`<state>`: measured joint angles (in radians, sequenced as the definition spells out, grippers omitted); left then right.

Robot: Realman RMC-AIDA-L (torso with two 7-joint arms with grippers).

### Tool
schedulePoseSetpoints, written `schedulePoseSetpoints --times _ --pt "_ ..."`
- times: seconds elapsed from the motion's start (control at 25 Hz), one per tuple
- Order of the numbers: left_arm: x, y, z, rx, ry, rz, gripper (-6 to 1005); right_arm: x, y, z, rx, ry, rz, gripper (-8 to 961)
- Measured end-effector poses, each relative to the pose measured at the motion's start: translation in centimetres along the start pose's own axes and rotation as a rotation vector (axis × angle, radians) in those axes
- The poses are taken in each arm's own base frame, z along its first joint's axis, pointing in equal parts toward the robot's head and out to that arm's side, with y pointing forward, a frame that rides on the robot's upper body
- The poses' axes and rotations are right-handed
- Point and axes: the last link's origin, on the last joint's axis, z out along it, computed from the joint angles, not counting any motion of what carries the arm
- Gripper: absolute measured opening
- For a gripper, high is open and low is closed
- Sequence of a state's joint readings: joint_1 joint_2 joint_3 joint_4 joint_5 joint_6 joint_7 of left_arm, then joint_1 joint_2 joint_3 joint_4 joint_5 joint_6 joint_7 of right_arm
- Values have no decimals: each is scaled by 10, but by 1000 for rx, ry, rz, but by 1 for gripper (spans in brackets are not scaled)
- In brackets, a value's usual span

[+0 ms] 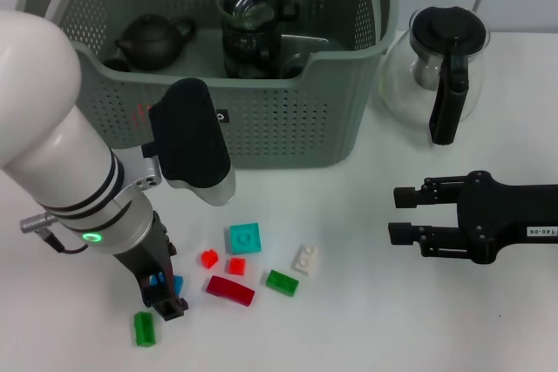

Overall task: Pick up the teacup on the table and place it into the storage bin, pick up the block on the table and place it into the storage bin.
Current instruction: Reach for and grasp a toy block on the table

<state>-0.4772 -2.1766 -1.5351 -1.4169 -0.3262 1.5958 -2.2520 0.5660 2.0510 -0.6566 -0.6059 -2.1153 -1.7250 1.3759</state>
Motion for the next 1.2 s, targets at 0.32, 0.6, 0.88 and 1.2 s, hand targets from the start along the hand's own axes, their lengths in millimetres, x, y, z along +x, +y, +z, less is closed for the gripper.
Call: schedulePoseSetpoints --times 0.32,0.6,0.88,1.2 --pt "0 -6 1 35 -11 -14 736 1 1 -1 -1 -1 3 593" --pt "0 -11 -3 69 -26 -23 732 2 1 -1 -4 -1 4 593" --pt "-1 -16 -8 101 -26 -37 729 2 2 -1 -3 -1 6 592" --pt "3 -9 -5 85 -31 -34 725 4 2 -3 0 -1 11 592"
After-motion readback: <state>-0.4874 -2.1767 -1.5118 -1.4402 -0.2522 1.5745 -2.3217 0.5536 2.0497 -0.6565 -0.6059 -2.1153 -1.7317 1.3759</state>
